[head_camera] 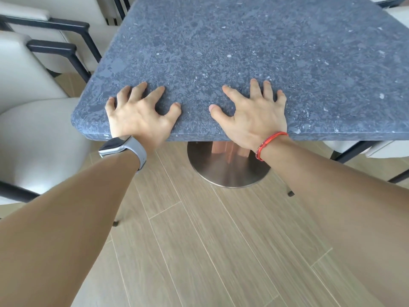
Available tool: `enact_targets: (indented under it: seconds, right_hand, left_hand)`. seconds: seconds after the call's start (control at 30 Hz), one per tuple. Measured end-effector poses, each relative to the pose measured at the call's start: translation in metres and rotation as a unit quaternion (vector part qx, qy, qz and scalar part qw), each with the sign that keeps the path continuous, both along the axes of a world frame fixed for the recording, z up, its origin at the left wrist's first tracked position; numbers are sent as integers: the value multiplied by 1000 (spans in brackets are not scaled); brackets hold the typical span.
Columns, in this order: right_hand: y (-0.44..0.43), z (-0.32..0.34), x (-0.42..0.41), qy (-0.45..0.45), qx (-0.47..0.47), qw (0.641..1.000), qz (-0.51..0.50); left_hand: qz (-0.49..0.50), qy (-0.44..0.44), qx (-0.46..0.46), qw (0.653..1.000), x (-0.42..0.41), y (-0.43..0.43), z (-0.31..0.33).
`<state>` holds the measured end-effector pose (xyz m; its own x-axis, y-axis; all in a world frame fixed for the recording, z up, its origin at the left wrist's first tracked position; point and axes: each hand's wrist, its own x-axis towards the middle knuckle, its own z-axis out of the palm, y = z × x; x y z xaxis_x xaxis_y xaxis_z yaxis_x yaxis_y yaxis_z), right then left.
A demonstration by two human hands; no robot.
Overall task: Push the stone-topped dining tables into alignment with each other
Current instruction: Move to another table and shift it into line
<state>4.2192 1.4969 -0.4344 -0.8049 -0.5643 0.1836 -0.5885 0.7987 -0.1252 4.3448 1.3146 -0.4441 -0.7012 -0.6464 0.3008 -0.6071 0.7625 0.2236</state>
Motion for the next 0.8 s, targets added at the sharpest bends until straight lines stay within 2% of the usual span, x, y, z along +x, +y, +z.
enact_targets:
  seconds: [0.8]
  right_hand:
    - [-2,0,2,23,10,1000,-3]
  left_hand:
    - [-14,-6,-2,1000,2,-3,0]
